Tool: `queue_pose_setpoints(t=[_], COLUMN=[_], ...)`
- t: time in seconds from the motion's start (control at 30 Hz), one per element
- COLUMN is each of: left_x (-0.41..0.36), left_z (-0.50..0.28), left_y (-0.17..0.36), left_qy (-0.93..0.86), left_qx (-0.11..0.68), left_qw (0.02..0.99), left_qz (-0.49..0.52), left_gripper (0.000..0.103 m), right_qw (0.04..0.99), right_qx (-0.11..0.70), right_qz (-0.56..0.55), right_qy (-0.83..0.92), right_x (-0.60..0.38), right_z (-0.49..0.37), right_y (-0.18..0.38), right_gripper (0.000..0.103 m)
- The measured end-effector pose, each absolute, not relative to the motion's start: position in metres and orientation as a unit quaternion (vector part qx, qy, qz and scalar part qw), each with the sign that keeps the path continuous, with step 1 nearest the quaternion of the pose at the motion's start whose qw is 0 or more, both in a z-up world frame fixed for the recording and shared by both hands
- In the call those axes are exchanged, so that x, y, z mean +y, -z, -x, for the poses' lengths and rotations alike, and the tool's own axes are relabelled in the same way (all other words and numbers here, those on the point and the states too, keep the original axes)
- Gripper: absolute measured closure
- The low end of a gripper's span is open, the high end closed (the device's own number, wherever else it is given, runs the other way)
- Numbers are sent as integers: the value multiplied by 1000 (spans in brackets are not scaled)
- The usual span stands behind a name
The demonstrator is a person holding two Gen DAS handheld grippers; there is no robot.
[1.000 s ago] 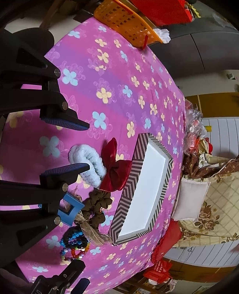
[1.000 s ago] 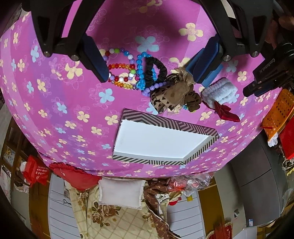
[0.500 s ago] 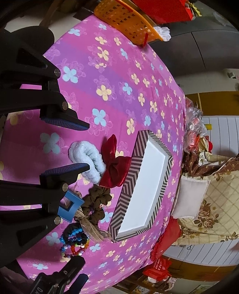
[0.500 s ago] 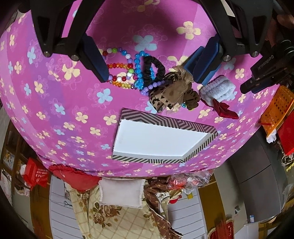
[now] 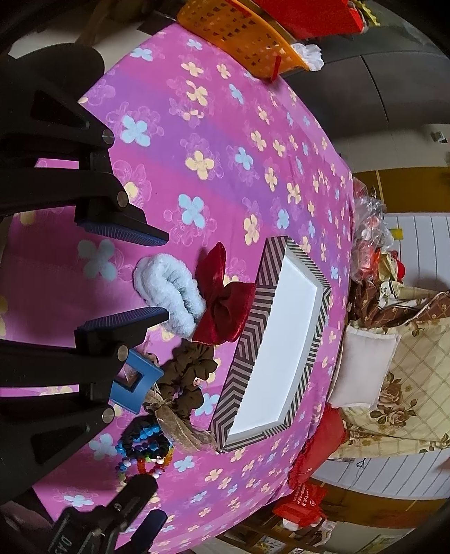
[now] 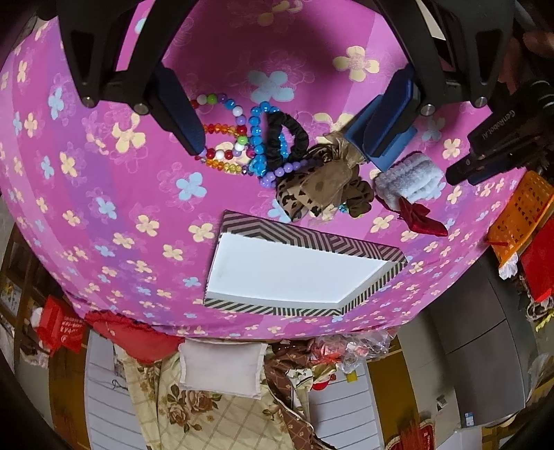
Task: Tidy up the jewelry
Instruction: 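Grasp the white fluffy scrunchie with the left tool while the right tool grasps the blue claw clip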
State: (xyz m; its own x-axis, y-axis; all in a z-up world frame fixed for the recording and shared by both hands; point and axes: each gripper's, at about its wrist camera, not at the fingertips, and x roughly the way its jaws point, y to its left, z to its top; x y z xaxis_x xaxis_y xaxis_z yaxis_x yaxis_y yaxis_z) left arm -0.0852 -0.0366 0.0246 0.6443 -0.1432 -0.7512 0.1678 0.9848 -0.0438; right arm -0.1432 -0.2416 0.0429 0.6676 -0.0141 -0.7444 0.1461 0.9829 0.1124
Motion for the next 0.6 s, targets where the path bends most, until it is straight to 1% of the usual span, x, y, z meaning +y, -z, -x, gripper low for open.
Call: queue_pose_setpoints(t=[0.2,0.6], left_x=[-34,-24], left_z=[83,79], left_y=[-21,-19], left_qy=[81,70], left_qx=[417,424], left_qw=[905,903], left_qz=[-7,-2], left_gripper=[58,58], right_qw=[912,906], right_qx=[399,412], right_qz=[-80,-83], right_qy=[43,46], right_x=[-241,-251], right_z=[143,143], right_y=[-43,-34], right_gripper=[8,8])
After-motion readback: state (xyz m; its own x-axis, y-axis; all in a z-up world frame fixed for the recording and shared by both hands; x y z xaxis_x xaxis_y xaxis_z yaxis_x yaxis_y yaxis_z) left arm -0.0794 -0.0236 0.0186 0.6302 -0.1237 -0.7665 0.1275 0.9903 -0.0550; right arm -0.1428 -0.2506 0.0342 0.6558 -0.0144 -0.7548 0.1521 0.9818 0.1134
